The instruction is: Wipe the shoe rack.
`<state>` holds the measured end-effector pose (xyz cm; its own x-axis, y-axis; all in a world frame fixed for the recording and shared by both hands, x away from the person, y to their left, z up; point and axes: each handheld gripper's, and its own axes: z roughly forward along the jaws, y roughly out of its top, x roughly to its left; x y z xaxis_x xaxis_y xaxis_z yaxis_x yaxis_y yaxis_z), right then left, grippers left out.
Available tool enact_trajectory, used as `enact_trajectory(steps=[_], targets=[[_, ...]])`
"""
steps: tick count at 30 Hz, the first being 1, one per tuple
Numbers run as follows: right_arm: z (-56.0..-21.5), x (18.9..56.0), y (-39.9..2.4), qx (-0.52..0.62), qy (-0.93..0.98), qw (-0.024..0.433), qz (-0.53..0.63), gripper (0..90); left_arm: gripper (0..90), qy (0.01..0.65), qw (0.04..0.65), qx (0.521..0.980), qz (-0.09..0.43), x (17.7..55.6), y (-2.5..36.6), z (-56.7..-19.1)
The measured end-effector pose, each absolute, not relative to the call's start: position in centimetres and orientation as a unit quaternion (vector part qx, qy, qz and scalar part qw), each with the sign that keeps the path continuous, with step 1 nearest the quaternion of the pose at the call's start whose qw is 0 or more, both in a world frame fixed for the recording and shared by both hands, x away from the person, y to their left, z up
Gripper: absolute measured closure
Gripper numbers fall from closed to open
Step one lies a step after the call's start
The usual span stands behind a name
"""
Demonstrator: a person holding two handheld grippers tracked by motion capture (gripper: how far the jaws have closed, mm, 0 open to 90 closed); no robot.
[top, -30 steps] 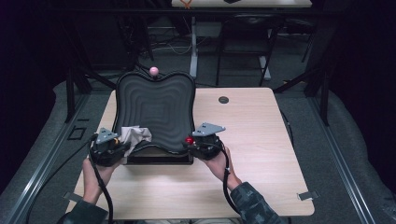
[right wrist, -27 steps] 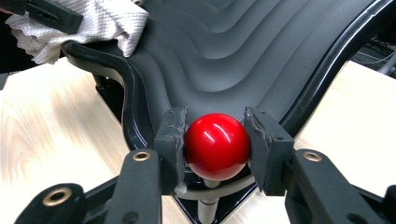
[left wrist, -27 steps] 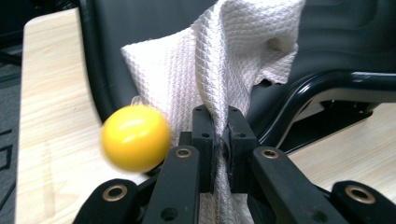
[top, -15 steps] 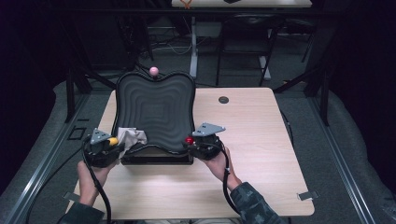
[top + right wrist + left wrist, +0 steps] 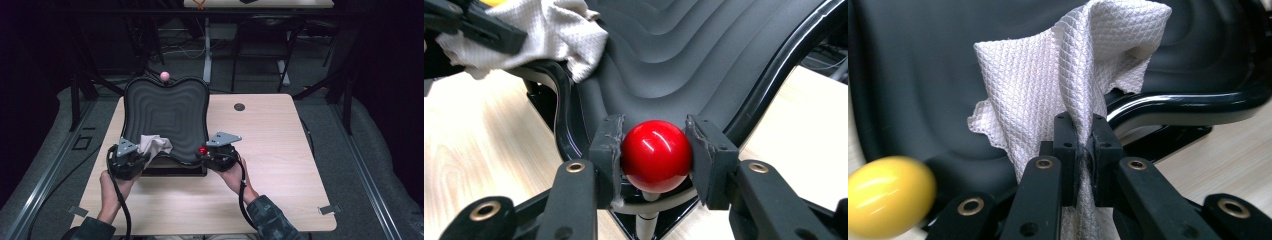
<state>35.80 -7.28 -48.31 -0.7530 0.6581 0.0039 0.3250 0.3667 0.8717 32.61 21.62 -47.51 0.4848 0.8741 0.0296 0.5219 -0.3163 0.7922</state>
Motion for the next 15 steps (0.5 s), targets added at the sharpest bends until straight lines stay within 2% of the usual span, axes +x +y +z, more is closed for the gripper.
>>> enact_trajectory(steps=[11,15], targets=[[-48.1,35.6,-7.2,0.312,0.804,0.181,0.472,58.3,84.5,0.407,0.388,0.799,0.213,32.8,17.8,-48.2],[-47.5,35.4,-7.8,0.313,0.795,0.188,0.485,52.4,84.4,0.392,0.394,0.805,0.208,32.8,16.6,-48.1]])
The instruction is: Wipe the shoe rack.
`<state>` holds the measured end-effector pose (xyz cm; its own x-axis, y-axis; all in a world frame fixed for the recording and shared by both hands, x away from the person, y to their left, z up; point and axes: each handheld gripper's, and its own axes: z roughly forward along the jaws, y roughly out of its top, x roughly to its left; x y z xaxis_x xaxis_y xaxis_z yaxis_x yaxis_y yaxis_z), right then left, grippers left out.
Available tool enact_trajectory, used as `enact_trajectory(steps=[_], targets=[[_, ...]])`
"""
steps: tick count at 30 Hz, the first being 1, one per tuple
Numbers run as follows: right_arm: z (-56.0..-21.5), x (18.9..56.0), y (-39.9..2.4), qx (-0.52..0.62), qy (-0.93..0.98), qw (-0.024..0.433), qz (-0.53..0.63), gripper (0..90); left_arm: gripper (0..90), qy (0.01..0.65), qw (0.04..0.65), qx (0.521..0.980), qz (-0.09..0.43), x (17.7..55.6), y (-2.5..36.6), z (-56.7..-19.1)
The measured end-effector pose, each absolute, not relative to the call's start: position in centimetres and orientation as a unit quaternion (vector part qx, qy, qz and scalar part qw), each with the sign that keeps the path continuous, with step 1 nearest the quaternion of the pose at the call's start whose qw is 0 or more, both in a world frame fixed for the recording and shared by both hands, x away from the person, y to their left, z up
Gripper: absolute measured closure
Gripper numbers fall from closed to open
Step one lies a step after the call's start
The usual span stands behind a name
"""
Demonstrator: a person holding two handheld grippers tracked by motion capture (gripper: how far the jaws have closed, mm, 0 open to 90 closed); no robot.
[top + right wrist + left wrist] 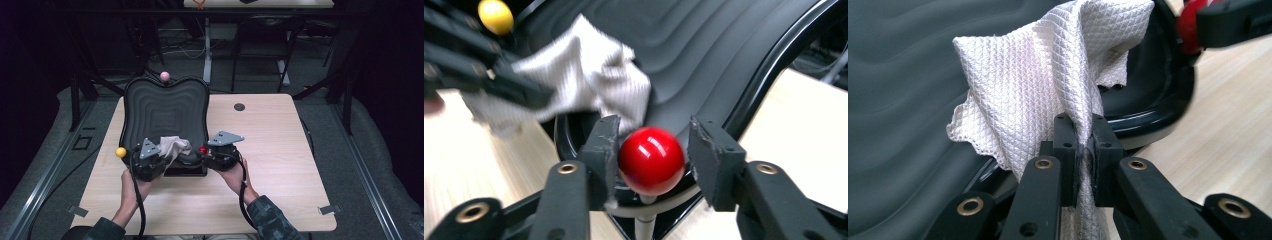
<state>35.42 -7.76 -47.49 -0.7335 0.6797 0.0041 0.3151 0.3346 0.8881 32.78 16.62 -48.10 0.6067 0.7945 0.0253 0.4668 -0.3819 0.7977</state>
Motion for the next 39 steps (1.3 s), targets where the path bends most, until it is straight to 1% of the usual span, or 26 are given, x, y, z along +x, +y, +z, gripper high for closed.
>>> enact_trajectory(steps=[5,7,8,11,13,24,28,31,32,34,35,39], targets=[[-46.6,35.6,-8.8,0.326,0.783,0.193,0.492,44.0,84.3,0.372,0.402,0.811,0.206,32.7,15.1,-47.7],[-46.6,35.7,-9.1,0.330,0.781,0.188,0.497,39.3,84.3,0.366,0.402,0.814,0.203,32.7,14.6,-47.6],[-46.6,35.7,-9.2,0.336,0.779,0.193,0.492,38.6,84.2,0.363,0.405,0.814,0.203,32.7,14.4,-47.6],[-46.6,35.9,-9.5,0.338,0.777,0.189,0.497,35.4,84.2,0.355,0.408,0.818,0.198,32.6,13.6,-47.5],[-46.5,35.9,-9.6,0.346,0.775,0.203,0.488,35.2,84.2,0.348,0.410,0.820,0.195,32.6,13.1,-47.5],[-46.6,36.2,-10.3,0.357,0.770,0.199,0.489,35.0,83.4,0.311,0.409,0.839,0.178,32.6,10.2,-48.1],[-46.6,36.1,-10.3,0.354,0.771,0.197,0.491,34.9,83.8,0.307,0.405,0.846,0.160,32.7,10.7,-48.0],[-46.6,36.0,-10.1,0.346,0.773,0.195,0.495,36.2,84.4,0.315,0.383,0.857,0.139,32.6,11.4,-47.9],[-46.5,35.9,-10.0,0.345,0.774,0.202,0.491,36.2,84.5,0.318,0.380,0.857,0.139,32.5,11.8,-47.8],[-46.5,35.8,-9.8,0.333,0.779,0.194,0.495,36.3,84.5,0.326,0.378,0.855,0.141,32.3,12.8,-47.7],[-46.5,35.7,-9.6,0.335,0.780,0.198,0.490,36.3,84.5,0.333,0.378,0.852,0.142,32.1,13.4,-47.6],[-46.8,35.6,-8.8,0.319,0.792,0.185,0.487,36.6,84.6,0.357,0.383,0.838,0.156,31.9,15.7,-47.0]])
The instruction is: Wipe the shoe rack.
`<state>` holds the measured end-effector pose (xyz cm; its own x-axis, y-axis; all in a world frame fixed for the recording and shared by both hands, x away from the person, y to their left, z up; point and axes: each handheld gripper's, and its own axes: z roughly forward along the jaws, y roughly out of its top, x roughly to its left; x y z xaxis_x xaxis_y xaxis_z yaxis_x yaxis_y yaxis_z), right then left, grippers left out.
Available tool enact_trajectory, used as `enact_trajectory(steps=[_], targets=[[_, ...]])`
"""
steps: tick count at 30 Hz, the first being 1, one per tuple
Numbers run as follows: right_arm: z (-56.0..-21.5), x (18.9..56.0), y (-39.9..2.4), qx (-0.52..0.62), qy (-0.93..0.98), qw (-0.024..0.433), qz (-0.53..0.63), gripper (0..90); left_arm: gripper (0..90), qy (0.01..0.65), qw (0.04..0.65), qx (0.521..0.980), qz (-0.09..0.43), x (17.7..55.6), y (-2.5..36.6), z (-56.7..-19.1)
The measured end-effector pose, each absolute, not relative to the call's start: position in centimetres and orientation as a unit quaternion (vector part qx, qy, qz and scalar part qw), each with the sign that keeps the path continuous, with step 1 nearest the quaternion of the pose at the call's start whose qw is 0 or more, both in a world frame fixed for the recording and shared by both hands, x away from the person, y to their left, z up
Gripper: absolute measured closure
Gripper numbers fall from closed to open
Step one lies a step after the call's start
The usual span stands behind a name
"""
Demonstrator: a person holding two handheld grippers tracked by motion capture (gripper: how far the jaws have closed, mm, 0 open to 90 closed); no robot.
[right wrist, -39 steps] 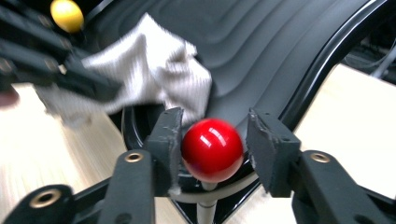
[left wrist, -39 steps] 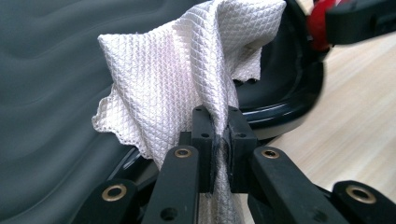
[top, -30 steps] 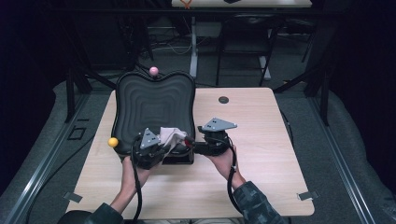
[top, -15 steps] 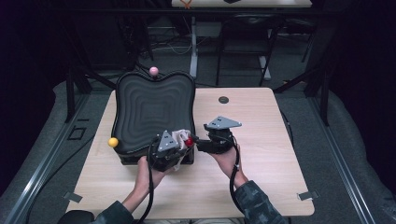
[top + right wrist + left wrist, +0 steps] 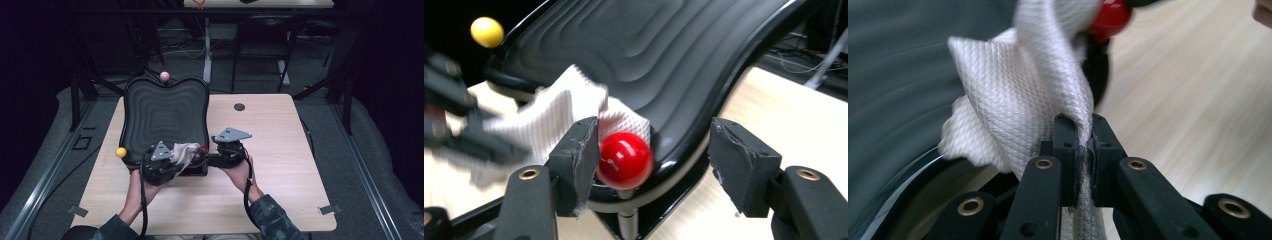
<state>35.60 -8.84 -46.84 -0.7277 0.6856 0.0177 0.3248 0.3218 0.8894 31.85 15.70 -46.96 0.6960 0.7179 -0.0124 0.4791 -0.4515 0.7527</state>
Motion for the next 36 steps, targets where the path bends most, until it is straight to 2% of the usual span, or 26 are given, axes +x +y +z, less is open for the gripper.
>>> enact_trajectory(steps=[7,14,22,30,36], targets=[[-47.9,35.4,-7.1,0.296,0.815,0.188,0.462,46.7,84.6,0.380,0.395,0.816,0.181,32.1,18.3,-45.3],[-48.4,35.5,-7.1,0.305,0.814,0.192,0.456,58.6,84.6,0.400,0.405,0.798,0.198,32.3,20.7,-44.1],[-48.4,35.6,-7.1,0.303,0.816,0.191,0.454,59.6,84.6,0.423,0.415,0.777,0.210,32.5,23.4,-42.8],[-48.4,35.5,-7.1,0.304,0.815,0.194,0.453,59.6,84.6,0.441,0.430,0.745,0.257,32.3,26.2,-40.6],[-48.4,35.5,-7.1,0.308,0.815,0.200,0.449,59.6,84.5,0.479,0.411,0.736,0.244,33.1,28.8,-41.6]])
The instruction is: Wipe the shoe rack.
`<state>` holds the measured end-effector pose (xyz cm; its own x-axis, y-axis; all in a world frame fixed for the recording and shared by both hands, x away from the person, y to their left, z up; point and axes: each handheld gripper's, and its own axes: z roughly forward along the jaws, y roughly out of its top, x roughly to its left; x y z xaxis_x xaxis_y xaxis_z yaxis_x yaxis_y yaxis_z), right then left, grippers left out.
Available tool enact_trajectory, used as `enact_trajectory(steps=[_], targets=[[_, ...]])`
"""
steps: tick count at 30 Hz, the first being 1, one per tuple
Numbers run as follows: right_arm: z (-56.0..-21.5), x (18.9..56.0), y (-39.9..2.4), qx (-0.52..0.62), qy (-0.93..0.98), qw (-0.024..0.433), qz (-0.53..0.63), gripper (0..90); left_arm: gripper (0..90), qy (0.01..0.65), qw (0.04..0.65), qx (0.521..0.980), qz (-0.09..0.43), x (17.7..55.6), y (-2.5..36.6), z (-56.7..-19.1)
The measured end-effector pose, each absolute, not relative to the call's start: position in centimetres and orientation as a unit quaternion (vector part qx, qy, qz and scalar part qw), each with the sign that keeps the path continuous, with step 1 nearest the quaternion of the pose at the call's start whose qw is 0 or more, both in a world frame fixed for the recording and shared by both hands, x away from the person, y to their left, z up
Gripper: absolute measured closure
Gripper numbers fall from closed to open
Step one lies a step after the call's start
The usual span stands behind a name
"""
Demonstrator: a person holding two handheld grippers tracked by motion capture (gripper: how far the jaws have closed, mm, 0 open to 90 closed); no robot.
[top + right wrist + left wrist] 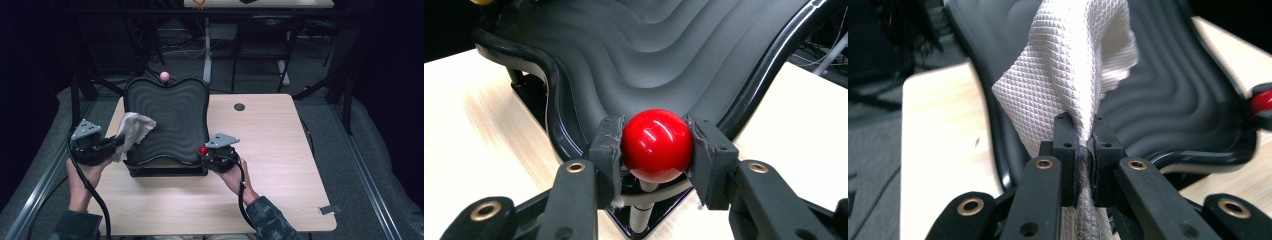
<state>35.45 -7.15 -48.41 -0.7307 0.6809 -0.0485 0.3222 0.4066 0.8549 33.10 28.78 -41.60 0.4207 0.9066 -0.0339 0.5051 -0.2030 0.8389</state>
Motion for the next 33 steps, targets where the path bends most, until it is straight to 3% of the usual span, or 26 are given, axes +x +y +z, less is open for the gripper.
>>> enact_trajectory(steps=[9,22,28,33], targets=[[-48.5,35.5,-7.2,0.308,0.815,0.199,0.450,59.6,84.5,0.497,0.382,0.749,0.214,33.8,28.9,-43.9],[-48.5,35.5,-7.2,0.307,0.815,0.201,0.448,59.6,85.1,0.508,0.365,0.746,0.227,32.6,30.3,-44.3],[-48.5,35.5,-7.2,0.307,0.816,0.201,0.447,59.6,85.2,0.530,0.301,0.753,0.248,33.2,31.3,-46.1],[-48.5,35.6,-7.3,0.309,0.815,0.202,0.446,59.6,85.0,0.527,0.366,0.720,0.263,32.7,31.8,-44.8]])
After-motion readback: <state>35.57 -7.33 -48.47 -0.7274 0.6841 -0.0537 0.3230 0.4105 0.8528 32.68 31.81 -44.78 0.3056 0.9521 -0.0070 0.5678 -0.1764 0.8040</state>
